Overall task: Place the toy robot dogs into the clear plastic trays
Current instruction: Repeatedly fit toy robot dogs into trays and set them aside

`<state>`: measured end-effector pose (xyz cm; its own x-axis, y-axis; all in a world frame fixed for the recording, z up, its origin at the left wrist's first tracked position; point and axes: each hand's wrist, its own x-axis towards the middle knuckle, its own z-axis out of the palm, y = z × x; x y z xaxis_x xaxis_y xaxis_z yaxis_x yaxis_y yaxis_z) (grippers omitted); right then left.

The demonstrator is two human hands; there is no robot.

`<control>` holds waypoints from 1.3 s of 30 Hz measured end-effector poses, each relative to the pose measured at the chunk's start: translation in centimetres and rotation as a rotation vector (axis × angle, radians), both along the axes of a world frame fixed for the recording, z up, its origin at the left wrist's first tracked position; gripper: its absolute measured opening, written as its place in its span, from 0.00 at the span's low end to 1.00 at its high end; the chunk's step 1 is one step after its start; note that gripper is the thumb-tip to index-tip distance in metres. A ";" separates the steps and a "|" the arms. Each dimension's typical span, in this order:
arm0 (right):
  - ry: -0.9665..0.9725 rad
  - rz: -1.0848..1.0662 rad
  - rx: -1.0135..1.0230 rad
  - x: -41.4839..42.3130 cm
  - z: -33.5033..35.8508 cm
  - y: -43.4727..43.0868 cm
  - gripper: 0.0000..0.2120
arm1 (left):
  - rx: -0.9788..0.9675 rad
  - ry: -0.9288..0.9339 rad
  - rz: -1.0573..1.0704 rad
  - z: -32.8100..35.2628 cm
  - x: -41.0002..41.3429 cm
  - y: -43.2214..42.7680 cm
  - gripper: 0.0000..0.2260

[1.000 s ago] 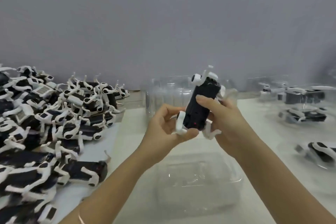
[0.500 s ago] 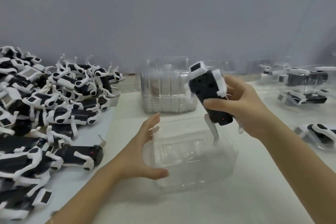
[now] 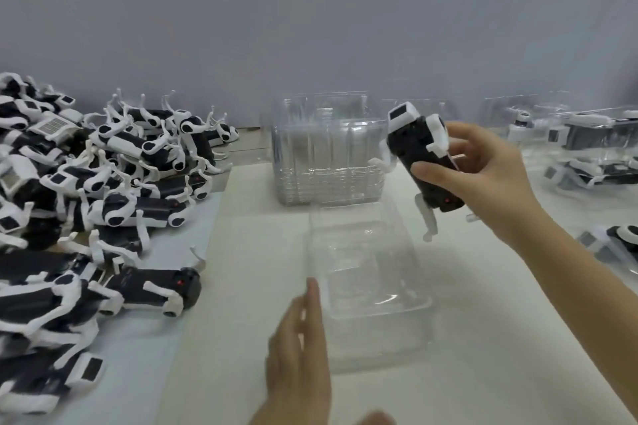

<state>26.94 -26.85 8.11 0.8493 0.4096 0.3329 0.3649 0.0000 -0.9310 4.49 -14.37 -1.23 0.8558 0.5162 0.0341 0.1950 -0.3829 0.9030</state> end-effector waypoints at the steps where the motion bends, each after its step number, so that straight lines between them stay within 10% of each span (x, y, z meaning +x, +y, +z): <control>1: 0.007 -0.011 -0.010 0.1 -0.1 -0.4 0.21 | 0.043 -0.010 0.051 -0.2 -0.5 0.0 0.45; 4: 0.037 0.002 -0.028 0.1 -0.4 -1.4 0.21 | 0.450 -0.136 -0.066 1.5 -1.2 -0.6 0.22; 6: 0.048 -0.009 -0.045 0.0 -0.3 -1.8 0.21 | 0.659 -0.428 -0.244 2.4 -0.2 2.3 0.23; 12: 0.032 0.073 -0.166 0.1 0.6 -1.9 0.21 | 0.665 -0.109 -0.534 3.2 6.5 9.9 0.28; 19: -0.004 0.197 -0.222 0.4 -0.4 -1.6 0.20 | 0.921 -0.260 -0.243 1.8 7.4 6.9 0.35; 23: -0.065 0.239 -0.268 0.4 -0.4 -1.5 0.17 | 0.604 -0.317 -0.223 1.8 7.5 7.8 0.54; 30: -0.044 0.326 -0.341 0.3 0.1 0.6 0.17 | -0.045 -0.102 -0.412 1.0 9.4 10.6 0.56; 39: -0.318 0.307 -0.903 0.4 -0.1 1.6 0.12 | -0.145 -0.101 -0.357 -0.4 10.6 8.5 0.43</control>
<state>27.39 -25.23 7.96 0.5900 0.8072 -0.0172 0.6996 -0.5218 -0.4881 15.05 -5.82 -1.58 0.9783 0.1926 0.0759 -0.0200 -0.2772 0.9606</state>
